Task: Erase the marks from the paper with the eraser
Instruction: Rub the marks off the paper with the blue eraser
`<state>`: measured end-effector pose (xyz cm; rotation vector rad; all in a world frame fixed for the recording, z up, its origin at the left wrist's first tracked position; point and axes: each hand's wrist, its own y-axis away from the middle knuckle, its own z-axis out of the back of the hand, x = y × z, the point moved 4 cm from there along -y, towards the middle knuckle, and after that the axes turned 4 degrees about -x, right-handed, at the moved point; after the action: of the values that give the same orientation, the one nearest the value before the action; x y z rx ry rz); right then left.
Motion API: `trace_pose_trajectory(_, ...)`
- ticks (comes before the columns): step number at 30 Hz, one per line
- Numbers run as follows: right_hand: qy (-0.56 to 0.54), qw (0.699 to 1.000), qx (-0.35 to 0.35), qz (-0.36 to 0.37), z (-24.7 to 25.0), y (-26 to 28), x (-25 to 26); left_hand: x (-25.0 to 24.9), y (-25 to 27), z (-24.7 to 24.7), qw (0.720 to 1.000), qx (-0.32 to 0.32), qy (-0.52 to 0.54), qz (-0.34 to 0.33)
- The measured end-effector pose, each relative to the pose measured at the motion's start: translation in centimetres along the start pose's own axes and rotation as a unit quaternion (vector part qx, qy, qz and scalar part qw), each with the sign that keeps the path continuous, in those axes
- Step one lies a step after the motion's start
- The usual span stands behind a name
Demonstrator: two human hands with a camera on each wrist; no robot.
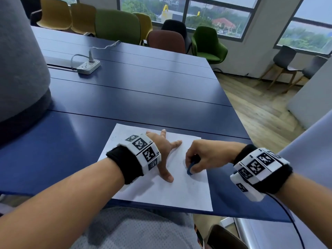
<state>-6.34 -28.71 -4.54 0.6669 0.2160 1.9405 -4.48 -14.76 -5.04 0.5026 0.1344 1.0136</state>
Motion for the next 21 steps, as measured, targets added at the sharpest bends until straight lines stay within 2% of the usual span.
trace_pose_trajectory(4, -0.007, 0.996, -0.082, -0.043, 1.6, -0.5, -1.7, 0.0, -0.1, 0.0, 1.000, -0.008, -0.004, -0.002)
trace_pose_trajectory(9, -0.008, 0.999, -0.006, -0.038, 0.7, 0.0, -0.8, -0.2, -0.1, 0.1, 1.000, 0.003, -0.010, 0.008)
trace_pose_trajectory(13, -0.024, 0.993, -0.097, -0.059, 2.1, -0.3, -1.8, -0.2, -0.2, -0.1, 1.000, -0.002, -0.010, 0.005)
trace_pose_trajectory(15, -0.040, 0.995, -0.079, -0.051, 1.4, 0.1, -1.6, -0.2, -0.2, -0.1, 1.000, 0.002, -0.014, 0.008)
trace_pose_trajectory(18, -0.058, 0.998, -0.007, -0.039, 0.2, 0.9, -1.1, -0.3, -0.2, 0.0, 1.000, 0.006, -0.014, 0.009)
trace_pose_trajectory(21, -0.072, 0.994, -0.063, -0.049, 1.0, 0.5, -2.0, -0.3, -0.2, 0.0, 1.000, 0.006, -0.014, 0.008)
